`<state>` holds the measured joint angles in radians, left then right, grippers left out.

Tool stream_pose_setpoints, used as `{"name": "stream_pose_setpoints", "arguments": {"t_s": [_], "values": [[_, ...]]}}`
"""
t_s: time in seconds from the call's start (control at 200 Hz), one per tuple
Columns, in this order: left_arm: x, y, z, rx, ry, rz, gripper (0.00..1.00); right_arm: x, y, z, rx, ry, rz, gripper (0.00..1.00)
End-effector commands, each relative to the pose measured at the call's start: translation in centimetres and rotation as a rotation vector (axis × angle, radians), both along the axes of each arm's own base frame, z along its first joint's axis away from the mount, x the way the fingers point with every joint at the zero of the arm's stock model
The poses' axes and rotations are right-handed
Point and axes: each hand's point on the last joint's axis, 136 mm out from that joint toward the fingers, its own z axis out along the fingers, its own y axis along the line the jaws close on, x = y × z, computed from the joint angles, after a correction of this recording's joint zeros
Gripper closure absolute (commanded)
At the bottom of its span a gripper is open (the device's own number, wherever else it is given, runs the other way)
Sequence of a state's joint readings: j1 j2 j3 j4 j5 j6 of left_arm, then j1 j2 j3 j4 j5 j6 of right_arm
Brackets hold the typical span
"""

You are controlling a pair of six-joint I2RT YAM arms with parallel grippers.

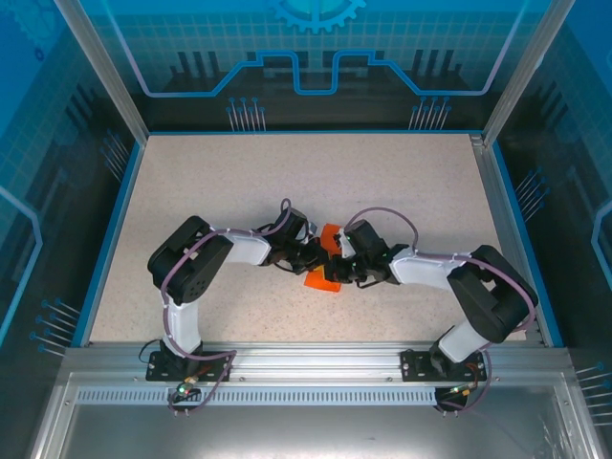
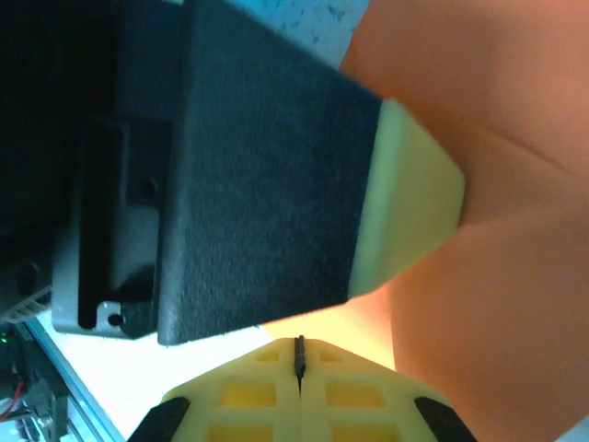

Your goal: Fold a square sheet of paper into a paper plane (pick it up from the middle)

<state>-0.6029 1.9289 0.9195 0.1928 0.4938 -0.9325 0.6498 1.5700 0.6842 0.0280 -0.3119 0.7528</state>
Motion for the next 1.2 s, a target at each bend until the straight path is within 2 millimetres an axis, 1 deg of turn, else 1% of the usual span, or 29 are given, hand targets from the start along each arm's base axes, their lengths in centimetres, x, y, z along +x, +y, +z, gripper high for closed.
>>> {"name": "stream_pose_setpoints", "arguments": {"t_s": [0.0,0.18,0.345,0.565,0.65,0.815,0.87,0.94,1.015,1.195], "values": [[-2.0,2.0,-3.2,0.119,0.079,-0.001,1.00,0.1,-0.1,-0.7,0.027,0.043,-0.018,0.95],[-1.9,1.9,-3.1,0.117,0.078,-0.003,1.00,-0.2,-0.1,-2.0,0.016,0.086,-0.014,0.95],[-2.0,2.0,-3.1,0.120,0.079,-0.005,1.00,-0.6,-1.2,-3.4,-0.021,0.114,-0.034,0.95],[-2.1,2.1,-3.2,0.125,0.079,-0.006,1.00,-1.6,-2.3,-5.0,-0.064,0.156,-0.042,0.95],[-2.1,2.1,-3.3,0.127,0.078,-0.005,1.00,-1.4,-2.1,-4.3,-0.040,0.149,-0.033,0.94],[-2.1,2.1,-3.1,0.125,0.076,-0.008,1.00,-1.2,-1.0,-1.4,0.034,0.109,-0.001,0.92],[-2.1,2.2,-3.1,0.126,0.076,-0.008,1.00,-1.2,-1.0,-1.0,0.048,0.108,-0.003,0.91],[-2.1,2.1,-3.0,0.121,0.075,-0.009,1.00,-1.4,-1.1,-1.1,0.051,0.118,-0.009,0.90],[-2.1,2.0,-3.1,0.119,0.075,-0.011,1.00,-1.7,-1.4,-1.5,0.036,0.132,-0.020,0.90],[-2.0,1.8,-2.6,0.105,0.066,-0.017,1.00,-2.7,-2.3,-3.4,-0.001,0.187,-0.044,0.90]]}}
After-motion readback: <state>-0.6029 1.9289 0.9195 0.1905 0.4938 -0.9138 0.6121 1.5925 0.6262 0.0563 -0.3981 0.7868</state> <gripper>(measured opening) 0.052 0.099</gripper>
